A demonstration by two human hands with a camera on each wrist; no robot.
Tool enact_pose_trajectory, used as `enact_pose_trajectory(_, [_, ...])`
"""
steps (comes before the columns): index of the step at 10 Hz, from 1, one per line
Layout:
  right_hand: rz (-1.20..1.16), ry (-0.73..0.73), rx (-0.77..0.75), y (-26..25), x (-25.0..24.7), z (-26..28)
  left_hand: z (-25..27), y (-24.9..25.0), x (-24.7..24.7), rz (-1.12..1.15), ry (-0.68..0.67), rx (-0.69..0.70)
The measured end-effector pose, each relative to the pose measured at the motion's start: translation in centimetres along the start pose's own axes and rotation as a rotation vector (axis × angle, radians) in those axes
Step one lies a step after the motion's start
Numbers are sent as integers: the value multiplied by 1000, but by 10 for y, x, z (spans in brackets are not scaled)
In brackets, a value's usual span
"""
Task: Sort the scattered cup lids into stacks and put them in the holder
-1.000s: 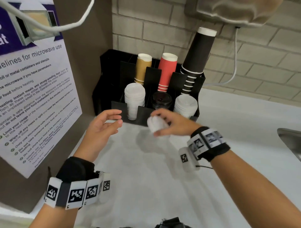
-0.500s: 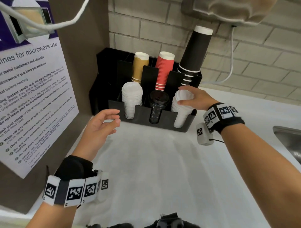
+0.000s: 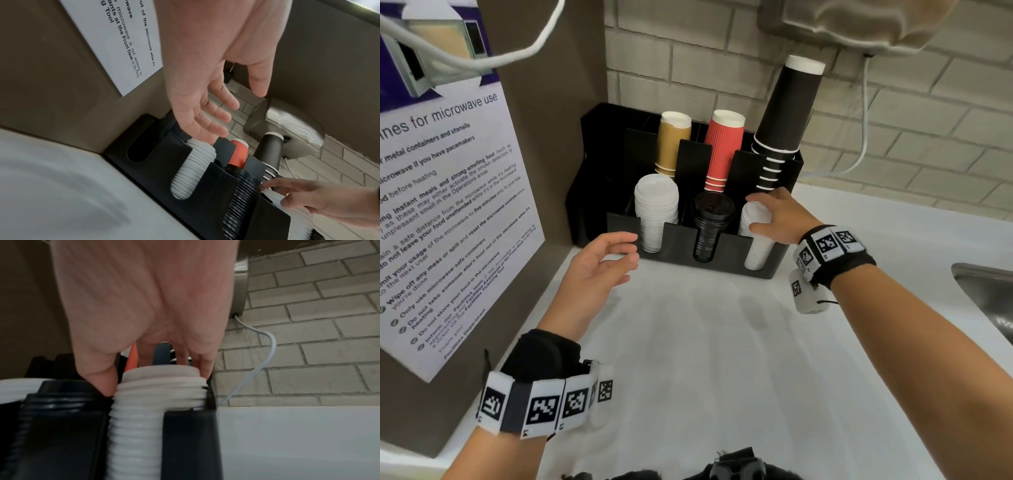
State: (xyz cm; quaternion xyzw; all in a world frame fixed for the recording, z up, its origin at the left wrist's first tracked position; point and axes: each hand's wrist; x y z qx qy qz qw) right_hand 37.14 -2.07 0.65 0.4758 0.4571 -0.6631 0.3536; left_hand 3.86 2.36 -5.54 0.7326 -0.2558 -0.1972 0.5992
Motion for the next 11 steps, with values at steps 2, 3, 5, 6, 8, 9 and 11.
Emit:
enact_pose_trajectory(2, [269, -47, 108, -10, 28, -2, -2, -1, -1, -2, -16, 15])
enact_pose_trajectory(3, [369, 53, 155, -17, 42, -1, -3, -2, -1, 6, -21, 14])
enact_pose_trajectory(5, [303, 77, 165, -21, 43, -2, -10, 6, 4, 7, -68, 6])
enact_pose_trajectory(6, [265, 98, 164, -19, 40, -5, -14, 11, 6, -5, -103, 6])
enact_pose_trajectory(8, [57, 75, 173, -16, 21, -1, -19, 23, 8, -18, -177, -5])
enact_pose_trajectory(9, [64, 113, 160, -20, 21, 15, -14, 31, 10, -14, -212, -13])
enact_pose_trajectory(11, [-18, 174, -8, -38, 11, 70, 13, 44, 8, -63, -307, -20])
Point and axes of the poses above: each hand's wrist, its own z-axis away from the middle knuckle, its own x-axis out of the palm, y = z × x, and after that the axes turned 9 degrees about -y, right-handed
